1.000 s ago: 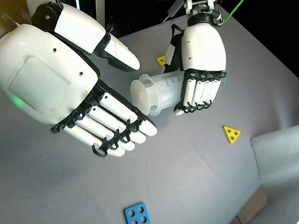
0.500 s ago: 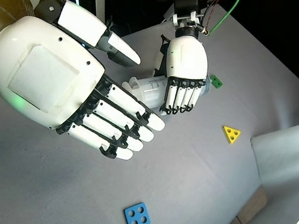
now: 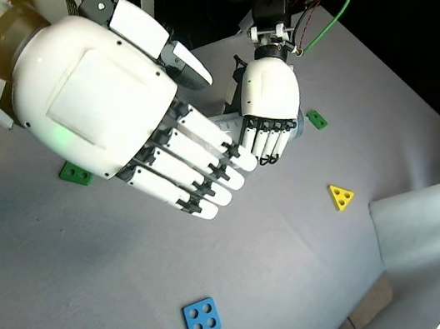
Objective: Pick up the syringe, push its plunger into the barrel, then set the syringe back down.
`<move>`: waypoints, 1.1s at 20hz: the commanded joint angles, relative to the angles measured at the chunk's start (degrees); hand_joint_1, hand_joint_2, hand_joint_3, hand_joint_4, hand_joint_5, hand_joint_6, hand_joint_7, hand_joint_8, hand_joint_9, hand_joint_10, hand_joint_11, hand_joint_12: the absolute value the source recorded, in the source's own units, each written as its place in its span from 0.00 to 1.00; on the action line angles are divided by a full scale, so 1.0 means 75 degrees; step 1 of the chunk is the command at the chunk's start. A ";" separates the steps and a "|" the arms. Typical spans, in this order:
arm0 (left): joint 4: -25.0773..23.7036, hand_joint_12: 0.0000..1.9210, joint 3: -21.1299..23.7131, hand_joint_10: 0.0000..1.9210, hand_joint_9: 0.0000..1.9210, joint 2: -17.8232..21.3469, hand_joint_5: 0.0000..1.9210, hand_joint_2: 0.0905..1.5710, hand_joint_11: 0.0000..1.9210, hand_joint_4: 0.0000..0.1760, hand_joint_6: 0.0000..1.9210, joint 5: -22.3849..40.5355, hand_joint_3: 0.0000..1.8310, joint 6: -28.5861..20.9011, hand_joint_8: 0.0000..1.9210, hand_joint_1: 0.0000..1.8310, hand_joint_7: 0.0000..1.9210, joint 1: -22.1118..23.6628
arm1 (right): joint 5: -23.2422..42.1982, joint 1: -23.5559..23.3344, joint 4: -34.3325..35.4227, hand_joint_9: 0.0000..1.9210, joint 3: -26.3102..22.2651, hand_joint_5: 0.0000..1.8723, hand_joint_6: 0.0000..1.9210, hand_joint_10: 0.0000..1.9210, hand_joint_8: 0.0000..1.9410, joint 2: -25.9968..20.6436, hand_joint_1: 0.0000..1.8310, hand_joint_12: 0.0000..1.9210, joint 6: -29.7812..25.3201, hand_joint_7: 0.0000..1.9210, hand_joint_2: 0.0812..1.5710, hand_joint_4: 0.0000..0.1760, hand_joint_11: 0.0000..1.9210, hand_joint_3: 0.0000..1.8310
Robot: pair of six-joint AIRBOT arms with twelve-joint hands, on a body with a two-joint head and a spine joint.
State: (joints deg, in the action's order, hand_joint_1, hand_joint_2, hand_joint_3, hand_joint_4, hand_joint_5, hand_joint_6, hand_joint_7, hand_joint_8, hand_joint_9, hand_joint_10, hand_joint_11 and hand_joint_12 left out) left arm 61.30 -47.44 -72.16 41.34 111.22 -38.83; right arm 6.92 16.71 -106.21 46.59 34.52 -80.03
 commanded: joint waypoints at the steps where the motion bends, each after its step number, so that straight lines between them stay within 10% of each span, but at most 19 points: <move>1: -0.0526 0.35 -0.0016 0.01 0.40 -0.0018 0.35 0.75 0.18 0.00 0.03 0.0508 0.00 0.0007 0.03 0.58 0.41 0.0063 | -0.0193 -0.0055 0.0114 0.05 0.0033 0.07 0.00 0.00 0.00 0.0020 0.00 0.16 0.0135 0.07 0.88 0.00 0.00 0.00; 10: -0.0569 0.13 -0.0001 0.00 0.05 -0.0003 0.05 0.62 0.00 0.00 0.00 0.0530 0.00 -0.0085 0.00 0.25 0.05 0.0068 | -0.0164 -0.0045 0.0148 0.04 0.0042 0.07 0.00 0.00 0.00 0.0121 0.00 0.15 0.0824 0.06 0.88 0.00 0.00 0.00; 18: -0.1459 0.03 0.0140 0.00 0.00 0.0925 0.00 0.55 0.01 0.00 0.00 -0.0664 0.00 -0.0410 0.00 0.16 0.00 0.1054 | -0.0209 -0.0034 0.0156 0.05 0.0040 0.07 0.00 0.00 0.00 0.0121 0.00 0.15 0.0823 0.07 0.88 0.00 0.00 0.00; 22: -0.2828 0.03 0.0207 0.00 0.00 0.1638 0.00 0.56 0.00 0.00 0.00 -0.1919 0.00 -0.1654 0.00 0.15 0.00 0.1765 | -0.0179 -0.0034 0.0156 0.04 0.0040 0.07 0.00 0.00 0.00 0.0123 0.00 0.11 0.0830 0.06 0.88 0.00 0.00 0.00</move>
State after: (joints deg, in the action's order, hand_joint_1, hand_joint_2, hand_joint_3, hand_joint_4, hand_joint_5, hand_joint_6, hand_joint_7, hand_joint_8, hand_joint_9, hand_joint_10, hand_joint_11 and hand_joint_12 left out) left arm 41.67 -45.91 -59.66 24.53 98.76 -26.09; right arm 7.25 17.06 -106.10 46.81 35.35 -73.60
